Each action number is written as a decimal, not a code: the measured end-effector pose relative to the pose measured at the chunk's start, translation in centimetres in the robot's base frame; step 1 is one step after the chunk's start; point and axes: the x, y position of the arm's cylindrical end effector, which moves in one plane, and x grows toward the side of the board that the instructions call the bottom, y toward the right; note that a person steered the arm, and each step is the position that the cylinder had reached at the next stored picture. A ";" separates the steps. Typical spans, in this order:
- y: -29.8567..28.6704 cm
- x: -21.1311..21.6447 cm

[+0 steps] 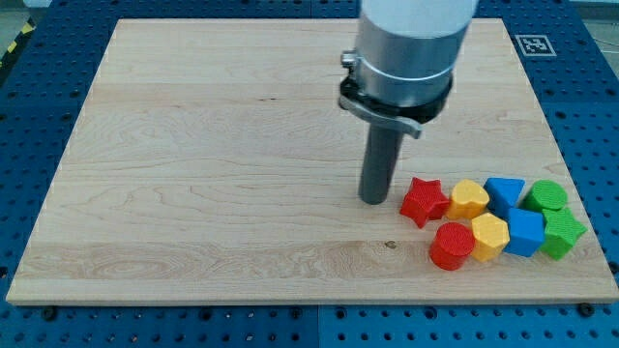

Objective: Move the blue blocks upwards

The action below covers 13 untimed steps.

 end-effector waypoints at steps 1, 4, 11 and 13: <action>-2.0 1.7; -1.4 10.5; 13.4 10.4; 18.3 10.4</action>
